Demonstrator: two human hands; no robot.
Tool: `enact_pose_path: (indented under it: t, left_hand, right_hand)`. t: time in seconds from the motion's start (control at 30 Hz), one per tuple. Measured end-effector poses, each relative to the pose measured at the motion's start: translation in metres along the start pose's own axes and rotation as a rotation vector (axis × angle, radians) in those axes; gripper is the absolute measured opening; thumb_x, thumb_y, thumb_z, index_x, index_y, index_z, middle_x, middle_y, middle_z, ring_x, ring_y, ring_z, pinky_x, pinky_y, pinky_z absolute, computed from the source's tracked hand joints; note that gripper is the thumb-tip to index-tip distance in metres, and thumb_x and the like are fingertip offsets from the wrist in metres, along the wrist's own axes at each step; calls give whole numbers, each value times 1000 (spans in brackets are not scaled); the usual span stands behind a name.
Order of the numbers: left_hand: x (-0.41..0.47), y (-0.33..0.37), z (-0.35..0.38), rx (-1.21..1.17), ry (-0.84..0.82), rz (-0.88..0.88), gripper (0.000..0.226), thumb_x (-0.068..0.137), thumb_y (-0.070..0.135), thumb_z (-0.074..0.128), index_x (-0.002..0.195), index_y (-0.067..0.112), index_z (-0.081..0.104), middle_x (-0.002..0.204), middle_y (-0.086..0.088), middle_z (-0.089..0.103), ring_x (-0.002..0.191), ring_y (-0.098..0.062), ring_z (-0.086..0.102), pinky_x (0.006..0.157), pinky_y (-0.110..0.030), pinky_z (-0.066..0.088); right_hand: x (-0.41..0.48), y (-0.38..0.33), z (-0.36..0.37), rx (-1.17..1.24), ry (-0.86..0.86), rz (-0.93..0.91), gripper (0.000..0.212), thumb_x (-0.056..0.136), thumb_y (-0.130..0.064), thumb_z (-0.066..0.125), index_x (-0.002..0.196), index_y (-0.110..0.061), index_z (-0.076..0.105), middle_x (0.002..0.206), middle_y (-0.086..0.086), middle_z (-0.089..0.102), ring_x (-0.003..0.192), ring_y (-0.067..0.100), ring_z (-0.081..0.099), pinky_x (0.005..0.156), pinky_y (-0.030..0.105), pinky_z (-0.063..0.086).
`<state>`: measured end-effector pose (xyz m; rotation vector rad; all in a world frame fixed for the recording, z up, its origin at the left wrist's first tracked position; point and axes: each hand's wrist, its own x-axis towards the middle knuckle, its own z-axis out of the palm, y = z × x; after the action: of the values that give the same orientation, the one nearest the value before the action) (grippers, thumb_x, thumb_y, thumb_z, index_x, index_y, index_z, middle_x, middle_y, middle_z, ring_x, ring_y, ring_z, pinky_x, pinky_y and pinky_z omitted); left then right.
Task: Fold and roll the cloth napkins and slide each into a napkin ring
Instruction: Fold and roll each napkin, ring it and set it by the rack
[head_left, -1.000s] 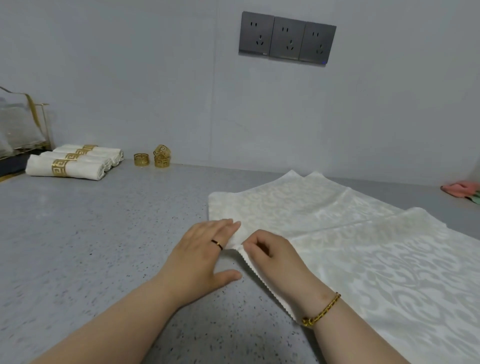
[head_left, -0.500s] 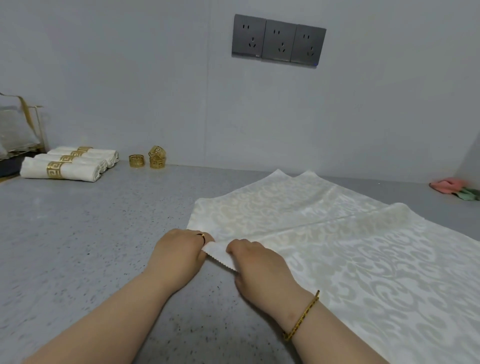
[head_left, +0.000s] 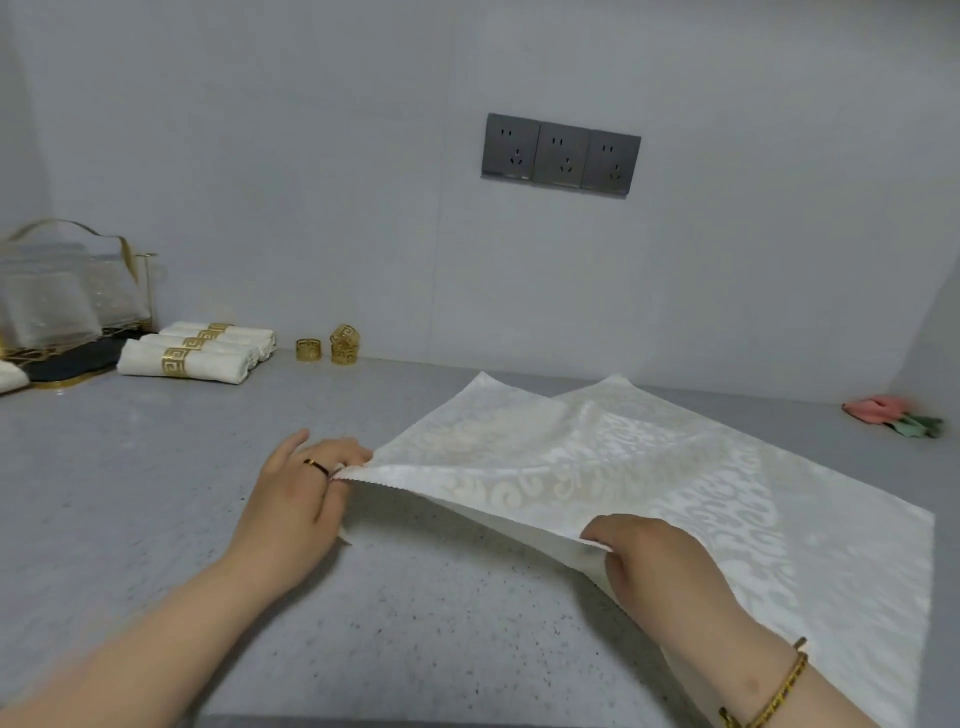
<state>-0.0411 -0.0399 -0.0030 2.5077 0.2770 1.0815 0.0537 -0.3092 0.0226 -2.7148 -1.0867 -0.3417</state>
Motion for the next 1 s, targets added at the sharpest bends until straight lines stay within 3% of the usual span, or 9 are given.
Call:
enact_pose_path:
  t: [0.07,0.13,0.3,0.4,0.5,0.6,0.73,0.87,1.0]
  left_hand:
    - [-12,3,-20,-127,-65,-112,32,91,0,40,80,29,51,85,3,58,99,-28,51,79,-21,37]
    - [-20,4,-41,-165,-60,-162,36,92,2,40,75,33,43,74,-3,56,76,-27,52,61,-20,34]
    - [-24,2,-85,-281,-134,-310,25,84,6,61,65,22,60,45,9,55,54,-8,46,46,-9,33]
    - [-24,-9,-103,-274,-474,-318,19,63,29,81,51,24,67,44,11,59,45,1,52,47,-7,36]
    - [-25,-27,-114,-186,-907,-330,47,22,67,76,49,29,68,48,13,56,47,4,48,52,-10,35]
    - [-25,-36,-112,32,-1094,-355,40,40,56,79,53,24,59,48,16,53,54,-1,47,55,-12,34]
    - [-14,-47,-90,361,-798,-384,18,81,26,65,70,21,52,70,9,52,67,-8,47,56,-15,33]
    - [-11,-57,-67,438,-483,-496,9,87,34,57,90,27,52,84,8,53,84,-14,50,68,-24,36]
    - [-5,-65,-46,472,-323,-524,19,89,35,53,83,17,54,72,5,49,76,-18,48,56,-25,28]
  right_hand:
    - [-2,-4,-2,64,-23,-20,38,88,-5,36,113,-23,59,110,-8,61,102,13,53,71,20,35]
    - [-2,-8,-3,92,-47,-47,34,88,-5,36,105,-20,61,94,-8,58,86,12,50,61,14,33]
    - [-4,-14,-14,185,-242,-62,32,84,0,38,57,-16,36,60,-4,39,56,7,36,53,20,28]
    - [-8,-9,-27,278,-469,-15,35,80,3,40,51,-16,29,50,-8,33,46,3,30,46,16,23]
    - [-13,0,-39,326,-589,43,38,79,2,43,49,-17,29,40,-11,30,38,2,28,45,15,21]
    - [-11,13,-45,308,-583,112,35,79,0,45,51,-16,31,49,-8,30,45,5,28,49,19,20]
    - [4,36,-40,131,-503,213,25,83,-5,46,60,-14,39,60,-2,39,53,11,34,49,20,23]
    - [21,51,-24,-36,-343,316,25,87,-6,42,68,-17,52,72,-2,55,69,16,51,54,21,36]
    - [35,62,4,-96,-206,405,23,87,-8,40,70,-17,52,78,0,58,74,19,53,54,23,36]
